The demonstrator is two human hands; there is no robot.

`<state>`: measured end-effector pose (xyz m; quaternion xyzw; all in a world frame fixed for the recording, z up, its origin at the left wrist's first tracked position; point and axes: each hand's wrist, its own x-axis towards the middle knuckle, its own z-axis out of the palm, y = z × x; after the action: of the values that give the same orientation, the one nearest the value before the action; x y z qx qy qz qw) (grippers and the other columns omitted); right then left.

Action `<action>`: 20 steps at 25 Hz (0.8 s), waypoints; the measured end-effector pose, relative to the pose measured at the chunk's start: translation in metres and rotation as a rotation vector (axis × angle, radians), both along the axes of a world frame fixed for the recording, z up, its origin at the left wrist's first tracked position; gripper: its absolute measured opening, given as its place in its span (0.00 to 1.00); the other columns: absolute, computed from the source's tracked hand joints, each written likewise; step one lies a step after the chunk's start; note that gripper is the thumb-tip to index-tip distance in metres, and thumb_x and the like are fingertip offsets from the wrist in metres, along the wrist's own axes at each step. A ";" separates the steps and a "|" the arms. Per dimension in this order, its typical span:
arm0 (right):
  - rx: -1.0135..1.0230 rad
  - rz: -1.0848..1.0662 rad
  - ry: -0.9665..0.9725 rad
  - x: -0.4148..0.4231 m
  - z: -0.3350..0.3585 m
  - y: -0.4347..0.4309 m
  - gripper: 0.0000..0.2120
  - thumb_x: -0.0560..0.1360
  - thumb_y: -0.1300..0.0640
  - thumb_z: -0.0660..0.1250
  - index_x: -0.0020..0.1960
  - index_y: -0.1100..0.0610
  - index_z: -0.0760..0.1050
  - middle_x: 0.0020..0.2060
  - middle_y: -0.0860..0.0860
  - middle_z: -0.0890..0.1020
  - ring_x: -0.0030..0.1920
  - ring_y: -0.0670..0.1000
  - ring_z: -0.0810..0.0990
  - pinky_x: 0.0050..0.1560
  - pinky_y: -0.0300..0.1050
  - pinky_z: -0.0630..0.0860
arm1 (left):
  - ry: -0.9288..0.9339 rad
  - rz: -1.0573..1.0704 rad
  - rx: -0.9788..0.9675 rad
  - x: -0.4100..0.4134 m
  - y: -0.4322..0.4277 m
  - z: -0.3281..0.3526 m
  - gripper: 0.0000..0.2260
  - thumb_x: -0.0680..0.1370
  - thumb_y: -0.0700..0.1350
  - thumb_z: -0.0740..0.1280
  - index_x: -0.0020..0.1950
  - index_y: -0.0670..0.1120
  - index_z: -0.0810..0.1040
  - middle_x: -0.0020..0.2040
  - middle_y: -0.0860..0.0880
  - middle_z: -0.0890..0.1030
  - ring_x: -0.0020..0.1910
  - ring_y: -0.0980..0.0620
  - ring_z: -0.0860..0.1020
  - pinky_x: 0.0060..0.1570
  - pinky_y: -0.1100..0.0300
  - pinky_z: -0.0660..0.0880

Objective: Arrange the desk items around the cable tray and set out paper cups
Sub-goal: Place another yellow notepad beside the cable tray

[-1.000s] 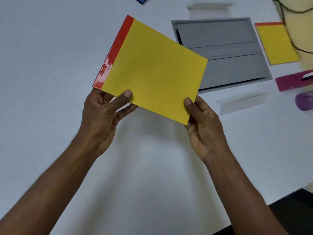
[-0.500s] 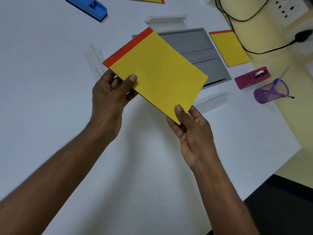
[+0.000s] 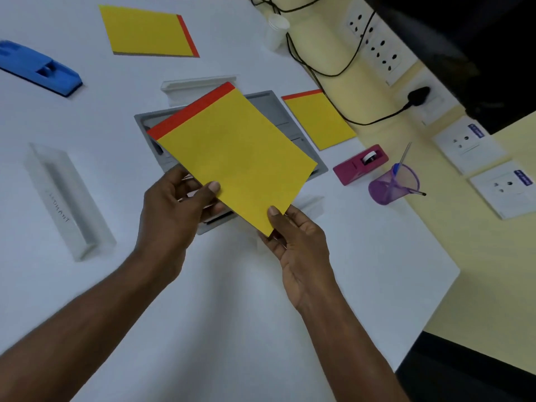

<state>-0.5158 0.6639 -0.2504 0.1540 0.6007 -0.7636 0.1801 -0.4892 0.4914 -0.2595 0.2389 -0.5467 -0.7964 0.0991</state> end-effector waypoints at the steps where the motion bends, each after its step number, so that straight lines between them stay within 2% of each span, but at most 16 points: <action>1: 0.012 -0.013 0.003 -0.016 0.001 0.007 0.09 0.79 0.63 0.69 0.58 0.56 0.82 0.50 0.49 0.88 0.48 0.46 0.87 0.46 0.38 0.83 | 0.003 -0.042 -0.006 -0.019 0.002 -0.001 0.14 0.79 0.36 0.70 0.65 0.44 0.79 0.45 0.49 0.84 0.48 0.47 0.86 0.51 0.57 0.83; 3: 0.021 -0.031 0.018 -0.055 0.000 0.021 0.10 0.79 0.66 0.68 0.57 0.58 0.81 0.48 0.49 0.88 0.45 0.46 0.87 0.46 0.38 0.83 | 0.007 -0.086 -0.018 -0.063 0.009 -0.004 0.13 0.79 0.35 0.70 0.64 0.40 0.78 0.39 0.53 0.83 0.47 0.48 0.85 0.51 0.56 0.83; 5: 0.013 -0.053 0.028 -0.095 -0.003 0.031 0.10 0.79 0.68 0.67 0.57 0.59 0.81 0.46 0.50 0.88 0.43 0.47 0.87 0.45 0.40 0.84 | 0.011 -0.090 -0.044 -0.110 0.021 -0.008 0.09 0.79 0.34 0.68 0.59 0.37 0.78 0.37 0.51 0.79 0.45 0.48 0.82 0.51 0.55 0.83; 7: -0.004 -0.076 0.014 -0.139 -0.008 0.034 0.13 0.79 0.70 0.66 0.61 0.60 0.79 0.48 0.52 0.87 0.42 0.47 0.88 0.43 0.42 0.85 | 0.012 -0.085 -0.089 -0.155 0.032 -0.013 0.06 0.80 0.33 0.66 0.57 0.35 0.76 0.41 0.45 0.75 0.47 0.46 0.79 0.51 0.53 0.83; 9: 0.000 -0.126 0.002 -0.177 -0.015 0.036 0.13 0.79 0.71 0.65 0.62 0.61 0.77 0.48 0.53 0.85 0.39 0.46 0.88 0.41 0.43 0.85 | 0.001 -0.109 -0.157 -0.196 0.045 -0.019 0.10 0.81 0.33 0.64 0.63 0.34 0.73 0.48 0.41 0.75 0.49 0.44 0.79 0.51 0.55 0.83; 11: -0.003 -0.183 -0.035 -0.210 -0.027 0.041 0.10 0.79 0.72 0.64 0.57 0.62 0.77 0.46 0.55 0.84 0.37 0.46 0.87 0.42 0.44 0.86 | -0.003 -0.163 -0.314 -0.230 0.053 -0.029 0.13 0.81 0.35 0.64 0.66 0.39 0.73 0.52 0.43 0.77 0.50 0.45 0.81 0.52 0.52 0.83; 13: -0.026 -0.235 -0.075 -0.238 -0.039 0.051 0.10 0.79 0.73 0.63 0.56 0.63 0.76 0.46 0.56 0.82 0.40 0.49 0.86 0.42 0.45 0.85 | 0.046 -0.240 -0.557 -0.252 0.057 -0.044 0.18 0.81 0.40 0.66 0.71 0.45 0.71 0.56 0.47 0.79 0.48 0.52 0.80 0.53 0.53 0.81; 15: -0.018 -0.279 -0.094 -0.259 -0.050 0.059 0.10 0.79 0.73 0.63 0.56 0.63 0.76 0.45 0.57 0.81 0.45 0.51 0.83 0.46 0.48 0.85 | 0.104 -0.343 -0.796 -0.264 0.061 -0.062 0.25 0.81 0.44 0.67 0.77 0.46 0.65 0.66 0.46 0.78 0.59 0.52 0.78 0.60 0.57 0.76; 17: -0.014 -0.313 -0.111 -0.275 -0.058 0.066 0.08 0.80 0.73 0.61 0.52 0.63 0.76 0.43 0.58 0.80 0.50 0.53 0.82 0.50 0.50 0.85 | 0.143 -0.474 -0.990 -0.273 0.064 -0.079 0.29 0.83 0.47 0.65 0.81 0.43 0.58 0.77 0.44 0.69 0.74 0.48 0.69 0.72 0.56 0.66; 18: -0.021 -0.314 -0.117 -0.281 -0.060 0.069 0.08 0.81 0.73 0.59 0.49 0.63 0.74 0.43 0.58 0.78 0.52 0.54 0.81 0.51 0.49 0.84 | 0.166 -0.544 -1.074 -0.277 0.066 -0.085 0.30 0.84 0.48 0.63 0.82 0.42 0.55 0.80 0.43 0.64 0.78 0.47 0.63 0.75 0.56 0.61; 20: 0.012 -0.281 -0.095 -0.295 -0.061 0.073 0.08 0.81 0.72 0.58 0.48 0.61 0.71 0.42 0.55 0.75 0.47 0.52 0.80 0.55 0.49 0.84 | 0.185 -0.642 -1.207 -0.288 0.072 -0.092 0.30 0.84 0.50 0.61 0.82 0.40 0.54 0.82 0.41 0.57 0.81 0.46 0.56 0.79 0.55 0.56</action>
<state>-0.8108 0.7369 -0.3114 0.2734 0.5686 -0.7695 0.0988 -0.7771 0.5630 -0.3510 -0.1006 -0.9274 -0.3596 0.0202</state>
